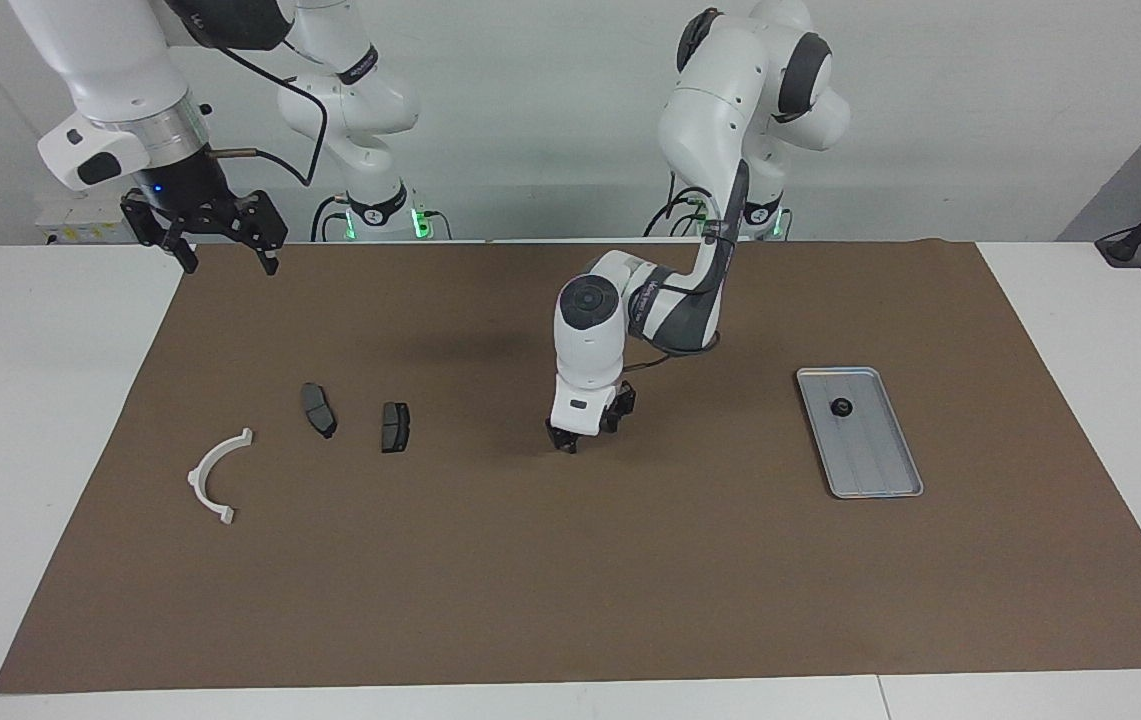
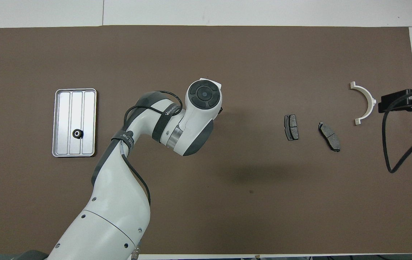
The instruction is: Pick bearing gear from pile to tray
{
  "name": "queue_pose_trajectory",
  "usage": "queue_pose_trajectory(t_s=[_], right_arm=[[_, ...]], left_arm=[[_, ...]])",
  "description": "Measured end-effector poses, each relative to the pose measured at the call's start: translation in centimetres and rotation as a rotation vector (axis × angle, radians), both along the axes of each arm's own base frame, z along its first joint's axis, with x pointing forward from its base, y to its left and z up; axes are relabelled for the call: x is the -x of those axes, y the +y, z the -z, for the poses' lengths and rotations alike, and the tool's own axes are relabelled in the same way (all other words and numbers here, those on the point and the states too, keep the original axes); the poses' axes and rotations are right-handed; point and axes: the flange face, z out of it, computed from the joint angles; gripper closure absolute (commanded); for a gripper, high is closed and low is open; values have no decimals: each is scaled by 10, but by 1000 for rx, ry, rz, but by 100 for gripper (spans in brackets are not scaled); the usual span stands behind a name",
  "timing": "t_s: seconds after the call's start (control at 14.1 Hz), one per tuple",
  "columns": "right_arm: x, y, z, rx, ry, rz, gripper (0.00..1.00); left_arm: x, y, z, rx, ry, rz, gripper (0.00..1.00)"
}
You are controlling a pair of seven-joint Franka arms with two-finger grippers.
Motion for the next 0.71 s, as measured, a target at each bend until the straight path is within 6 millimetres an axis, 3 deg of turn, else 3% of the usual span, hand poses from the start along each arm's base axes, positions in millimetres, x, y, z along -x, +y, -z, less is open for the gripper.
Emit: queue_pose_trajectory(t_s=[0.14,0.36,0.71], right_arm=[[0,4,0,0,-1,-7,0],[0,5,1,0,1,-9,0],[2,3,2,0,16,-7,0]], left_arm=[[2,-2,0,0,0,-5,25],[5,-6,-1,1,-1,-7,43],[8,-4,-2,3,-1,-8,66]])
